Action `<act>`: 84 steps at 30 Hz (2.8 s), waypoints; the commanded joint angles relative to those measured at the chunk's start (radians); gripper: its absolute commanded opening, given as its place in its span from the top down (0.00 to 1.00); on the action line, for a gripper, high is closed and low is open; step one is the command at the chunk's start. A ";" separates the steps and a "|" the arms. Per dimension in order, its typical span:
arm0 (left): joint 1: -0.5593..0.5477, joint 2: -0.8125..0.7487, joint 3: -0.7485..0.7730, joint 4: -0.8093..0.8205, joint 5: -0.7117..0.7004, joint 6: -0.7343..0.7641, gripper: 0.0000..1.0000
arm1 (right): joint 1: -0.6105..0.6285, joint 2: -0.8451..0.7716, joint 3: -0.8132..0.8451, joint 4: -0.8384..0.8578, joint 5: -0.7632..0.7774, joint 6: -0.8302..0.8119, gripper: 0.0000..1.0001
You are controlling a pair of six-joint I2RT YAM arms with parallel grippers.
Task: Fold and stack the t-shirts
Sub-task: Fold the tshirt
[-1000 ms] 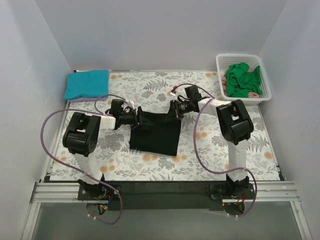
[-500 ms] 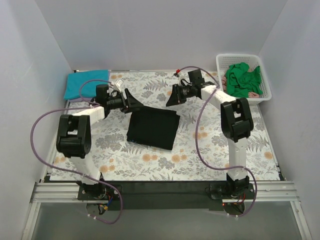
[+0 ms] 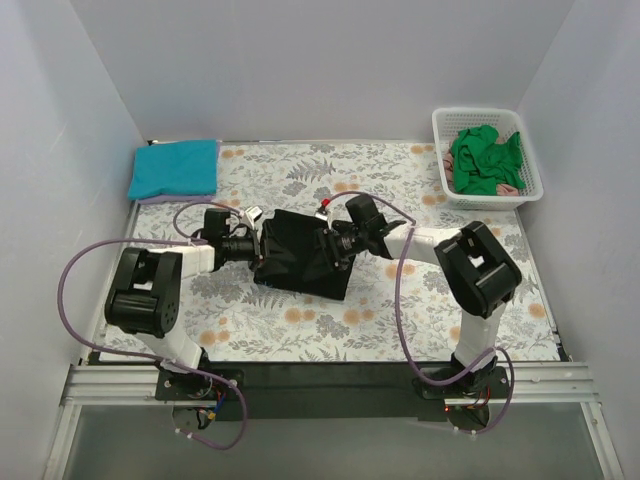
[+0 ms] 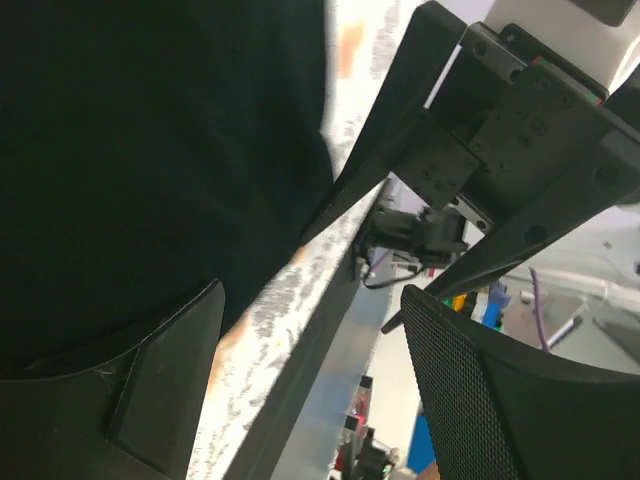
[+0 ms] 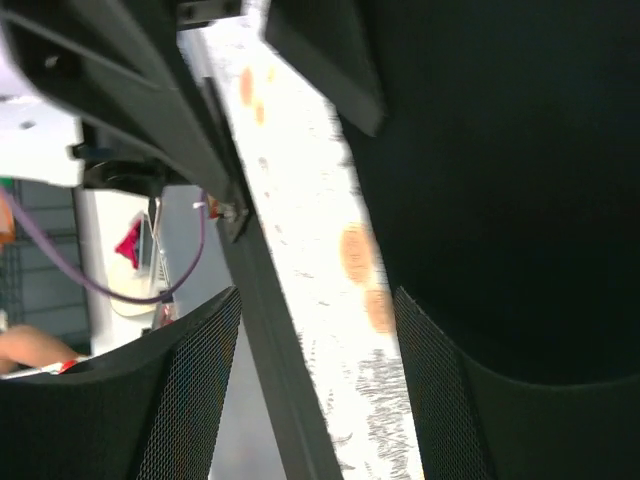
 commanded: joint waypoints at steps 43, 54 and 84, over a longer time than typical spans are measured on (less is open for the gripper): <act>0.049 0.060 -0.033 -0.204 -0.054 0.244 0.26 | -0.108 0.106 -0.056 -0.251 0.032 -0.354 0.36; 0.031 -0.051 0.224 -0.266 0.153 0.240 0.31 | -0.177 -0.021 0.135 -0.454 -0.037 -0.560 0.40; 0.132 0.275 0.625 -0.087 -0.127 0.187 0.22 | -0.334 0.528 0.761 -0.319 0.279 -0.385 0.44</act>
